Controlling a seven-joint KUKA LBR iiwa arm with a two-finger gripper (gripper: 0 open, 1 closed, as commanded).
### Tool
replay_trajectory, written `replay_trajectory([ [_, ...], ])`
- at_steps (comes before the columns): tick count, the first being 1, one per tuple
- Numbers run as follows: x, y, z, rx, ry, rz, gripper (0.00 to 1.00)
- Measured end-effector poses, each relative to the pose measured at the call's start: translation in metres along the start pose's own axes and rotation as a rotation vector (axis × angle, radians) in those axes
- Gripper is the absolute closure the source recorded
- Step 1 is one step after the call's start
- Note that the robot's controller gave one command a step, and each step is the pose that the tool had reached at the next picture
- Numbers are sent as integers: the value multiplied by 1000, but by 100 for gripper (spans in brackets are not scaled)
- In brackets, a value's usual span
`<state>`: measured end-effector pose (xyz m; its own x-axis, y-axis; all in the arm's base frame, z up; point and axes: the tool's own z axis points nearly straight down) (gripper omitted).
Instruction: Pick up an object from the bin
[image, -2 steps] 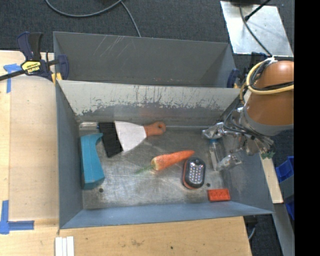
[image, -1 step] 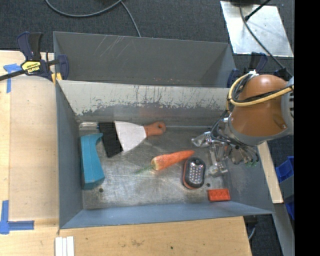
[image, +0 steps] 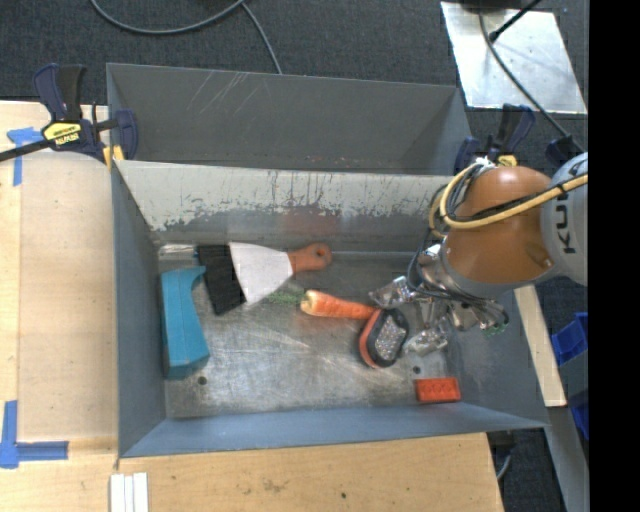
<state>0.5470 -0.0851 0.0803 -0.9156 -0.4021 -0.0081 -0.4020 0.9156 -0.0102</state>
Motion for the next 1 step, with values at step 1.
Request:
replay_trajectory([
  [1,0,0,0,0,0,0,100],
])
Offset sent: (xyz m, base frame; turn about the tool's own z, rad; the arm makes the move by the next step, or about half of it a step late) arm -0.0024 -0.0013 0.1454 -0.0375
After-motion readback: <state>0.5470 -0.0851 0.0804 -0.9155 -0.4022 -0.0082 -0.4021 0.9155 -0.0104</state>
